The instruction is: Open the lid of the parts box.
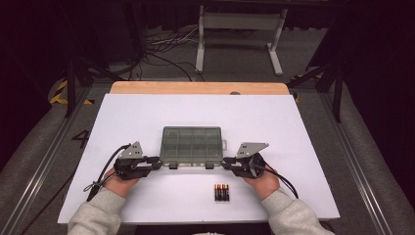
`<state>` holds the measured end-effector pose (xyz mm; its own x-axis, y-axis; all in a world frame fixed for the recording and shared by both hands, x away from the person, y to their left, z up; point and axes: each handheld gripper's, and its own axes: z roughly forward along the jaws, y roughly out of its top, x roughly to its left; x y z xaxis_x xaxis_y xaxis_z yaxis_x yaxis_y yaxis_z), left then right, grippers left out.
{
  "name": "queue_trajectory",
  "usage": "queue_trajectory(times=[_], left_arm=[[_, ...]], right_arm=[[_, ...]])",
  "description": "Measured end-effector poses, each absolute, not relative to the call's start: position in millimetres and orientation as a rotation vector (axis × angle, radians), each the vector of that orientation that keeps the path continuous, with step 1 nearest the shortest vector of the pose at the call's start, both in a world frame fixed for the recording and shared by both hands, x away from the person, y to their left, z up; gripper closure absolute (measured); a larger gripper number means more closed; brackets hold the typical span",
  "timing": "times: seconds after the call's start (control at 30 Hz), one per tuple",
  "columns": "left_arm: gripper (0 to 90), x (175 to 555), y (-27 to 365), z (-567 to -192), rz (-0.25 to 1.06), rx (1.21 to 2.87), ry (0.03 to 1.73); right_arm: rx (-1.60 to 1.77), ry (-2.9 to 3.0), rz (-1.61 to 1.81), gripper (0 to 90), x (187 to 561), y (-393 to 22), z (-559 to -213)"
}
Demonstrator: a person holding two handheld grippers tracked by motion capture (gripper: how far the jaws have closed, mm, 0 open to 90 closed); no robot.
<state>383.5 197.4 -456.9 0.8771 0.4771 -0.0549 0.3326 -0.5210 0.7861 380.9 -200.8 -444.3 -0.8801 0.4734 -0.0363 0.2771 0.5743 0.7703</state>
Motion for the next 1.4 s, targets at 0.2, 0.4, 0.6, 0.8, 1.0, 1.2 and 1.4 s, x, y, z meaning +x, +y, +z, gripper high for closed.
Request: queue_trajectory(times=[0.2, 0.4, 0.6, 0.8, 1.0, 1.2, 1.4], left_arm=[[70.2, 383.4, 197.6, -457.1, 0.210, 2.163, 0.581], [71.0, 383.4, 197.4, -457.0, 0.219, 2.166, 0.579], [71.2, 383.3, 197.1, -457.0, 0.223, 2.167, 0.578], [71.3, 383.2, 196.9, -457.0, 0.229, 2.168, 0.578], [71.3, 383.1, 196.7, -456.8, 0.235, 2.170, 0.576], [73.9, 381.7, 196.3, -455.2, 0.242, 2.165, 0.569], [81.6, 379.7, 198.3, -450.8, 0.262, 2.150, 0.551]], right_arm=[[0.630, 2.564, 1.196, 76.0, 381.0, -200.6, -444.3], [0.637, 2.561, 1.200, 76.2, 381.5, -200.8, -444.5], [0.635, 2.559, 1.201, 76.2, 381.4, -200.7, -444.6], [0.636, 2.558, 1.202, 76.3, 381.5, -200.8, -444.6], [0.642, 2.554, 1.212, 77.4, 381.4, -200.6, -444.1], [0.641, 2.547, 1.221, 79.6, 381.1, -201.2, -442.9], [0.638, 2.547, 1.227, 83.4, 380.6, -202.2, -441.0]])
